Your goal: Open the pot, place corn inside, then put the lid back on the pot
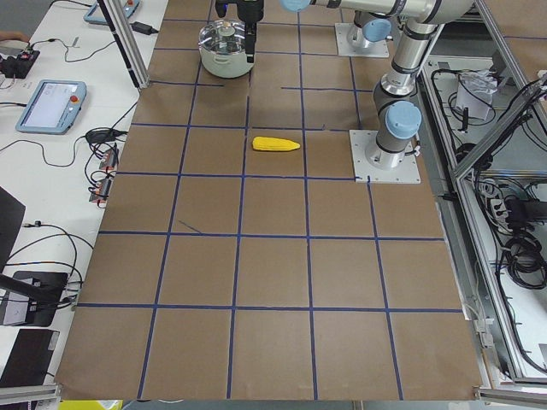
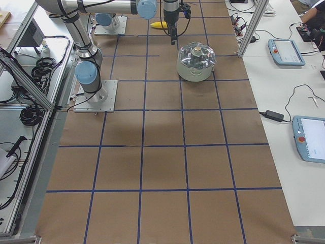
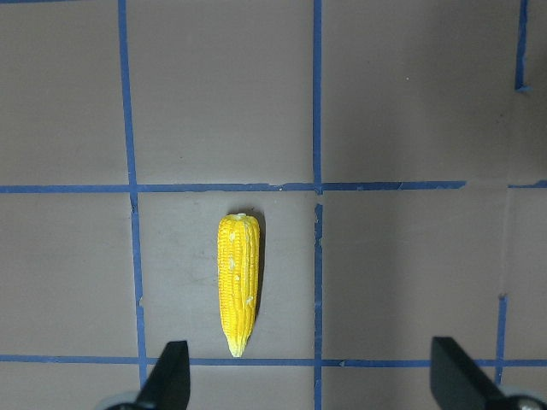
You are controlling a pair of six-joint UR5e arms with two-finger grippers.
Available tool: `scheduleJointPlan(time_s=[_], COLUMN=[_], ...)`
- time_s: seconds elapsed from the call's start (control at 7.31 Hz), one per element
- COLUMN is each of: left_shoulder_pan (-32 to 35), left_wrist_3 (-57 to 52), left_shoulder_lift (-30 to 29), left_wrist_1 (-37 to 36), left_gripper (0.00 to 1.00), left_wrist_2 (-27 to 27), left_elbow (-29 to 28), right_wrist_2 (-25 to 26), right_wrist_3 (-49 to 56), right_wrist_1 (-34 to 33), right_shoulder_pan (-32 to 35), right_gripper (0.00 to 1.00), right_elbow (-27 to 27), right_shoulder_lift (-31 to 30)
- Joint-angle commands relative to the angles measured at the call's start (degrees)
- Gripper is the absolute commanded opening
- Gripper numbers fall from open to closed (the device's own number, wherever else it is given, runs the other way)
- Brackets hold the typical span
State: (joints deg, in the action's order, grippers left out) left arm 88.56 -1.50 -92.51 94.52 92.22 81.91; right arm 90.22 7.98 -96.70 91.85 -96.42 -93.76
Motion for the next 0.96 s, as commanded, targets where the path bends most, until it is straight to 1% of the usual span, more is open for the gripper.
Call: scheduleJointPlan(time_s=[0.0,0.14,0.27,0.55,0.68,0.82], left_shoulder_pan=[0.1,0.0,0.1,0.1,0.0,0.0], left_wrist_3=[-0.1,-0.1,0.1,0.1,0.1,0.1], left_shoulder_lift=[0.3,0.2,0.3,0.2,0.1,0.1], left_wrist_1=[0.1,0.1,0.1,0.1,0.1,0.1], left_gripper=[1.0,1.0,1.0,1.0,1.0,1.0], left_wrist_2=[0.0,0.0,0.1,0.1,0.1,0.1], left_elbow=[0.1,0.3,0.1,0.0,-0.1,-0.1], right_wrist_2=[0.0,-0.4,-0.7,-1.2,-1.3,-0.8], right_wrist_3=[0.1,-0.5,-1.0,-1.4,-2.5,-4.0], right_wrist_1=[-0.2,-0.7,-2.7,-3.8,-5.0,-9.2], right_shoulder_pan=[-1.2,-1.4,-0.7,1.8,3.8,5.4], right_gripper=[1.0,1.0,1.0,0.98,0.97,0.95], right_elbow=[0.1,0.9,3.7,13.3,16.1,17.2], right_shoulder_lift=[-0.2,0.2,4.1,14.3,18.6,22.8])
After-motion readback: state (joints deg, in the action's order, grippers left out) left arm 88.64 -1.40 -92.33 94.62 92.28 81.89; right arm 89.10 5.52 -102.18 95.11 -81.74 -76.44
